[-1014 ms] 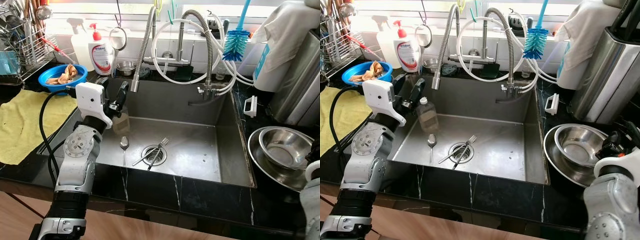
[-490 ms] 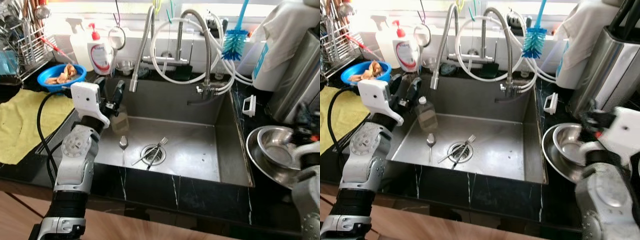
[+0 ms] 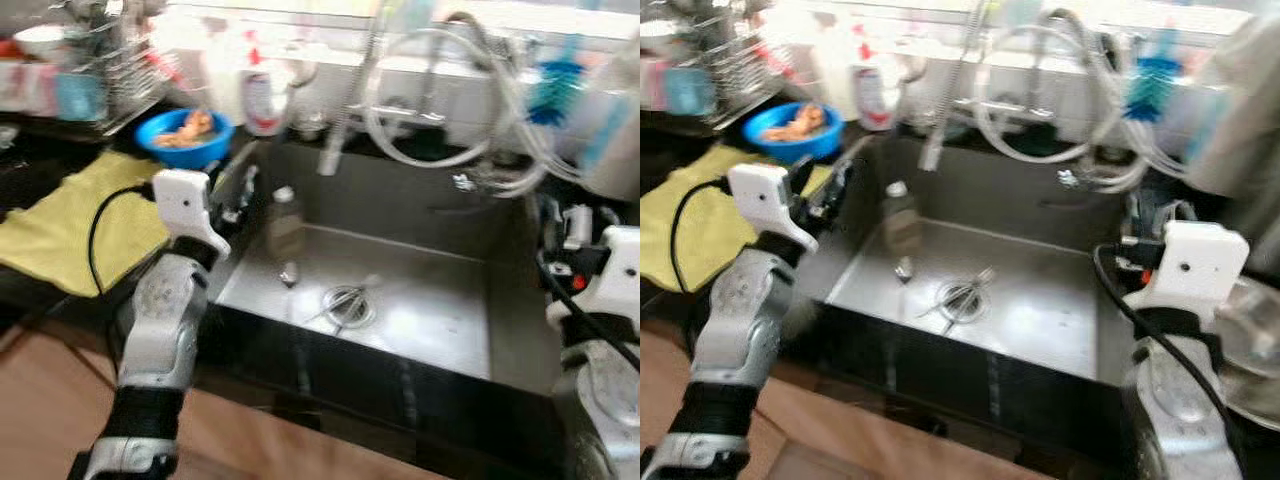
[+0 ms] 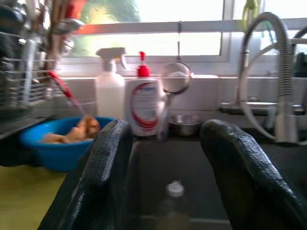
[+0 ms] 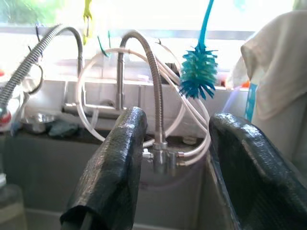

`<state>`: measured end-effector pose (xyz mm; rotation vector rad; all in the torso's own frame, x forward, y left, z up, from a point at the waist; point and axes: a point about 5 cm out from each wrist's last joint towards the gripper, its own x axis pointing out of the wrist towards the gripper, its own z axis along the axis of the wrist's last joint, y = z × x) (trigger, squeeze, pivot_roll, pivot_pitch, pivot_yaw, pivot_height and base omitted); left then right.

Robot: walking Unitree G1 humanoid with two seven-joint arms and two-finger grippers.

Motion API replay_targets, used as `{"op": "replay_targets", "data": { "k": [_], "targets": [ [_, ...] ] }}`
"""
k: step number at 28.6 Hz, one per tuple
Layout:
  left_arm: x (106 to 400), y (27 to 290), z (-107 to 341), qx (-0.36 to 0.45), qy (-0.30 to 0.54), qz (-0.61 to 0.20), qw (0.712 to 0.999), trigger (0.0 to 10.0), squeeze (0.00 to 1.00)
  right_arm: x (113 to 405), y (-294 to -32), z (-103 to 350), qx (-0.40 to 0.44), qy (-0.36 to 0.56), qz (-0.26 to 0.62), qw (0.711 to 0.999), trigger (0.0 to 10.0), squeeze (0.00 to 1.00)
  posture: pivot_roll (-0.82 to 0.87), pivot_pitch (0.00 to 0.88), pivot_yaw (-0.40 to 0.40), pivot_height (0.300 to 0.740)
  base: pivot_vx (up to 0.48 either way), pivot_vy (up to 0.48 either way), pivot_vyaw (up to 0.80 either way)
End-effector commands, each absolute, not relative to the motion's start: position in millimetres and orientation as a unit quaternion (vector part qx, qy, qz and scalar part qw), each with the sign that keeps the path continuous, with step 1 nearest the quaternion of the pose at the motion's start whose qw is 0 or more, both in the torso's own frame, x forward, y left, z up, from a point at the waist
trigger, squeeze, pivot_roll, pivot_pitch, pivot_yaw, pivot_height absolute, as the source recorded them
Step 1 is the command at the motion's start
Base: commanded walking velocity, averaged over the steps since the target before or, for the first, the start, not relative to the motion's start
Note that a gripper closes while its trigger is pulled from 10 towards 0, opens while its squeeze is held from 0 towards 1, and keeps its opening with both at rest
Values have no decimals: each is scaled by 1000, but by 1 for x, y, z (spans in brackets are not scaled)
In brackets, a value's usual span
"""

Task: Kitchen organization

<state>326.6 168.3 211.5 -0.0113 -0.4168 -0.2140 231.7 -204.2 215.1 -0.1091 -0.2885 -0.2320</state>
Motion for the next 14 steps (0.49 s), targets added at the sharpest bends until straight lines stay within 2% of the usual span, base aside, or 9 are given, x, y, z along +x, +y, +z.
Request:
{"op": "replay_targets", "data": {
  "k": [1,10,14],
  "targets": [
    [327,157,213,-9,-209,-127,970,10000,0,230,-210,214,-60,-142,-125,980,10000,0,-88,0,15,740,0,356,0],
    [326,152,213,1,-211,-145,967,10000,0,232,-209,212,-50,-149,-127,979,10000,0,-87,0,16,740,0,32,0],
    [326,151,212,1,-205,-152,967,10000,0,232,-211,211,-42,-143,-136,979,10000,0,-87,0,16,740,0,0,-709]
  ]
}}
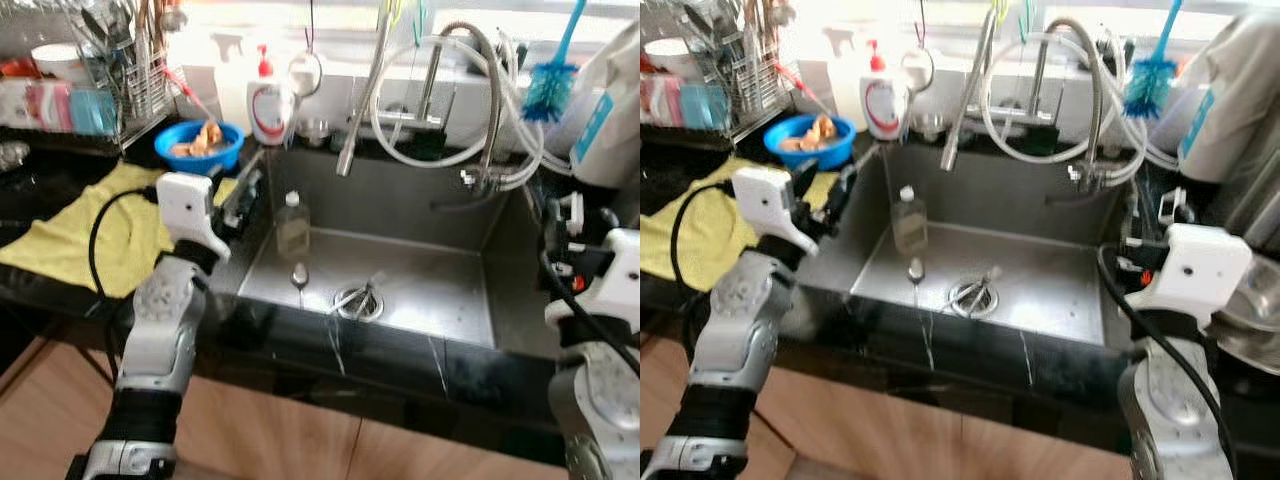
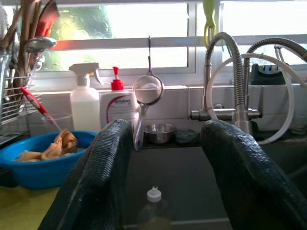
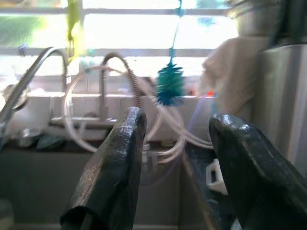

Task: Kitchen organization

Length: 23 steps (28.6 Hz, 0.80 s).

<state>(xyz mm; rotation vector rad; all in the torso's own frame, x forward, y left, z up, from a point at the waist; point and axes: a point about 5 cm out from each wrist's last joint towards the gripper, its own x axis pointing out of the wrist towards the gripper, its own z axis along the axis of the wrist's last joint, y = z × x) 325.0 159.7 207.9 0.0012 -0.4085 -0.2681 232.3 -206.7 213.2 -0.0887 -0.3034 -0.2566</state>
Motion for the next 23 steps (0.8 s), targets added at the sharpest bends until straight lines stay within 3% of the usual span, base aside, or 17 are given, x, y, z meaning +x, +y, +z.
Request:
{"op": "replay_targets", "data": {
  "k": [1,18,23],
  "targets": [
    [325,151,211,1,-203,-154,967,10000,0,232,-211,210,-40,-142,-138,979,10000,0,-87,0,15,740,0,0,-781],
    [326,148,209,2,-193,-168,967,10000,0,236,-209,210,-29,-145,-128,981,10000,0,-87,0,11,740,0,0,-767],
    [326,150,209,4,-193,-167,967,10000,0,237,-205,211,-30,-149,-116,981,10000,0,-84,0,10,740,0,0,-99]
  ]
}}
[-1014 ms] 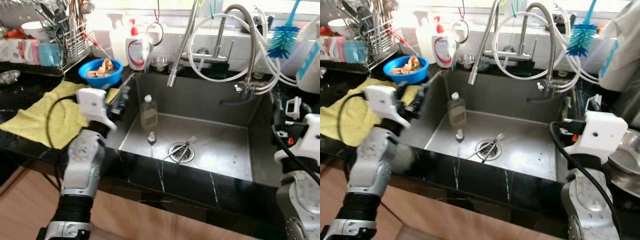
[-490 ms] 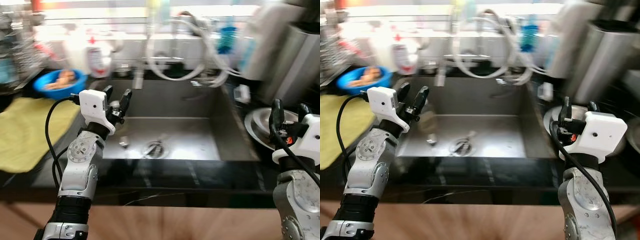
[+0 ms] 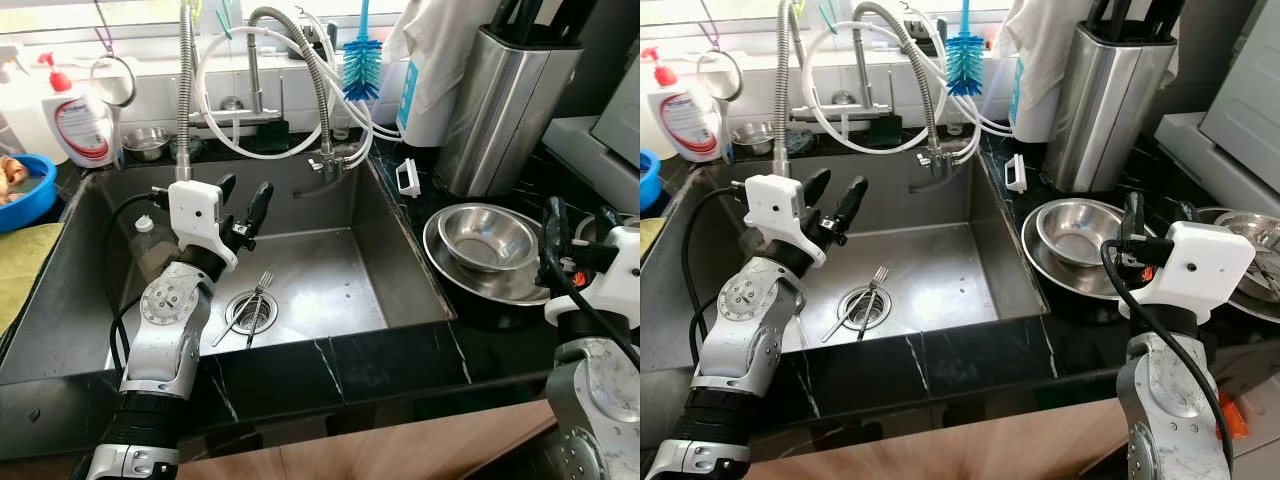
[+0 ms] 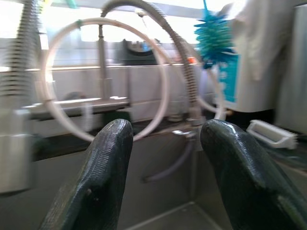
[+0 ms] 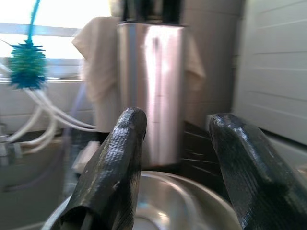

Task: Kitchen organization

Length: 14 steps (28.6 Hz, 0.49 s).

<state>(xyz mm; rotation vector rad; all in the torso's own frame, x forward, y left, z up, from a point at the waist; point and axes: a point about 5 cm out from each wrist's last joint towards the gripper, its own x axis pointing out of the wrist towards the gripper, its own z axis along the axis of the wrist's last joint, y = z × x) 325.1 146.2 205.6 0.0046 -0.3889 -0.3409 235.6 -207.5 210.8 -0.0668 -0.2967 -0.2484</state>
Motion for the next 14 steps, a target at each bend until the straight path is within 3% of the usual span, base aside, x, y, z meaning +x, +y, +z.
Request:
{"op": "replay_targets", "data": {
  "k": [1,14],
  "targets": [
    [326,150,209,4,-193,-167,967,10000,0,237,-205,211,-30,-149,-116,982,10000,0,-84,0,10,740,0,0,0],
    [327,151,209,7,-187,-169,968,10000,0,241,-217,204,-82,-73,-122,987,10000,0,-96,0,14,740,0,0,0]
  ]
}}
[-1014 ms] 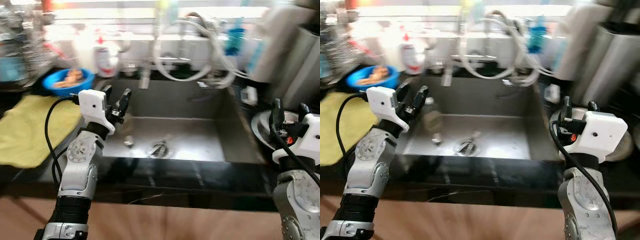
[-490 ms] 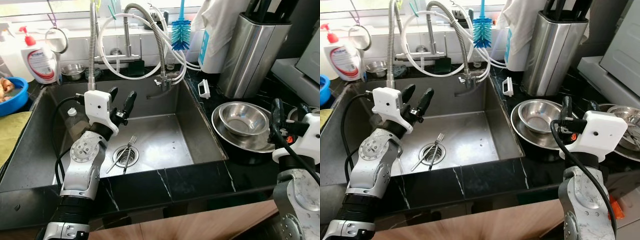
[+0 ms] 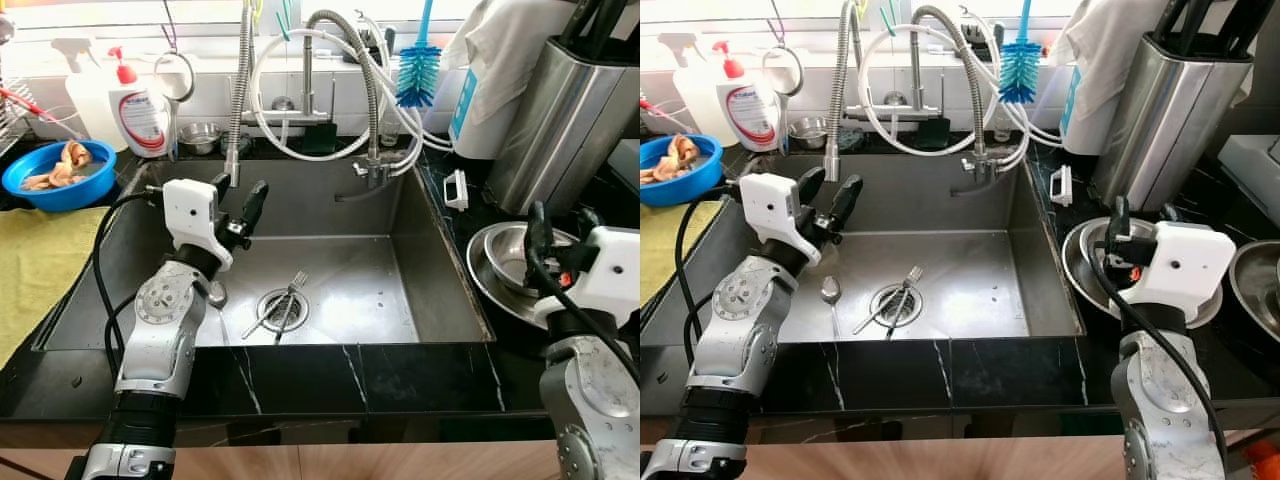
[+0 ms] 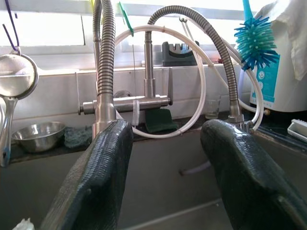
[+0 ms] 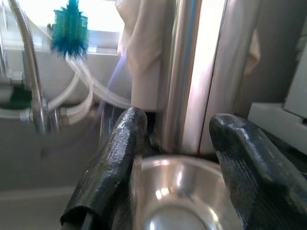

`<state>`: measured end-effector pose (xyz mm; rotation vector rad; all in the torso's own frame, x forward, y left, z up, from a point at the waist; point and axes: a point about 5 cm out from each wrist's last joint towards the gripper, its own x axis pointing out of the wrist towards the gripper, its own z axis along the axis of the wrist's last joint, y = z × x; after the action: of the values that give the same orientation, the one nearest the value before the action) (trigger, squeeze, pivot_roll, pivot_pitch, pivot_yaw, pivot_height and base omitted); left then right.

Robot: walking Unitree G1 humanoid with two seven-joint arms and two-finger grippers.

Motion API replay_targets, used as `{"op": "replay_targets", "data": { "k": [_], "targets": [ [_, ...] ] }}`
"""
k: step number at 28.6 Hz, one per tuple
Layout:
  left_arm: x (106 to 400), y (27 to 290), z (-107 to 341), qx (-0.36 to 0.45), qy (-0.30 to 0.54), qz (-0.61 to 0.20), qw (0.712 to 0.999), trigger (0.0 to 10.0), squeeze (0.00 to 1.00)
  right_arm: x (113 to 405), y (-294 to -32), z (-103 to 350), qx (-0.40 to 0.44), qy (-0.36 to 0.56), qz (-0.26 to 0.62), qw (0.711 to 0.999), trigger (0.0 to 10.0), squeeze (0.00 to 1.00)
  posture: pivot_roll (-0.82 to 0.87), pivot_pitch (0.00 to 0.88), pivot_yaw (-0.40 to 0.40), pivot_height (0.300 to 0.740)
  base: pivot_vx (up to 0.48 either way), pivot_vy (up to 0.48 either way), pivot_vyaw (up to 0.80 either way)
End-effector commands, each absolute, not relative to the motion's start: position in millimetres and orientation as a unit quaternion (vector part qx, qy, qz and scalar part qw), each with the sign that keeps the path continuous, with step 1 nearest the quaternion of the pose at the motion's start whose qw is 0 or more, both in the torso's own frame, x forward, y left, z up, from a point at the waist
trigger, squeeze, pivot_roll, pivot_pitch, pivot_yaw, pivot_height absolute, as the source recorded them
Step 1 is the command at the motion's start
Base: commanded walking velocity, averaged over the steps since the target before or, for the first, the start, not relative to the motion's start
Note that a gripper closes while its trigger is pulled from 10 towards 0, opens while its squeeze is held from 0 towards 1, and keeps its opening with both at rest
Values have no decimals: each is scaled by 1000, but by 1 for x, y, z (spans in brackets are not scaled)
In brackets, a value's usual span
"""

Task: Kitchen organization

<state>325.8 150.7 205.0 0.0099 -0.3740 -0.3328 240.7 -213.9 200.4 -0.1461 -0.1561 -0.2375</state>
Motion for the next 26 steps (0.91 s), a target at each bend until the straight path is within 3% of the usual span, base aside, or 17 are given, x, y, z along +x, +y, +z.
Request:
{"op": "replay_targets", "data": {
  "k": [1,3,4,5,6,7,15,16,21,26],
  "targets": [
    [327,151,209,7,-187,-169,968,10000,0,241,-218,203,-90,-60,-115,987,10000,0,-96,0,14,740,0,0,0],
    [328,151,209,6,-186,-169,968,10000,0,241,-222,203,-87,-38,-102,990,10000,0,-99,0,15,740,0,0,0],
    [328,151,209,6,-185,-169,968,10000,0,241,-224,204,-80,-29,-95,992,10000,180,-100,0,16,740,0,0,0],
    [328,151,209,6,-185,-170,968,10000,0,241,-226,205,-76,-24,-90,993,10000,706,-101,0,16,740,0,0,0],
    [328,151,209,7,-185,-170,968,10000,0,241,-226,206,-74,-21,-86,993,10000,706,-102,0,16,740,0,0,0],
    [329,150,209,6,-184,-171,968,10000,0,241,-226,206,-78,-12,-71,994,10000,1000,-104,0,16,740,0,0,0],
    [329,148,210,5,-184,-176,967,10000,0,242,-220,210,-87,23,-15,996,10000,1000,-99,0,17,740,0,0,0],
    [329,149,210,5,-184,-177,967,10000,0,243,-220,216,-66,27,6,997,10000,0,-100,0,18,740,0,0,0],
    [330,149,209,0,-180,-180,967,10000,0,240,-219,218,-43,57,67,995,10000,0,-102,0,16,740,0,0,0],
    [328,146,208,4,-177,-187,966,10000,0,237,-229,214,-26,85,52,995,10000,0,-104,0,16,740,0,0,0]
  ]
}}
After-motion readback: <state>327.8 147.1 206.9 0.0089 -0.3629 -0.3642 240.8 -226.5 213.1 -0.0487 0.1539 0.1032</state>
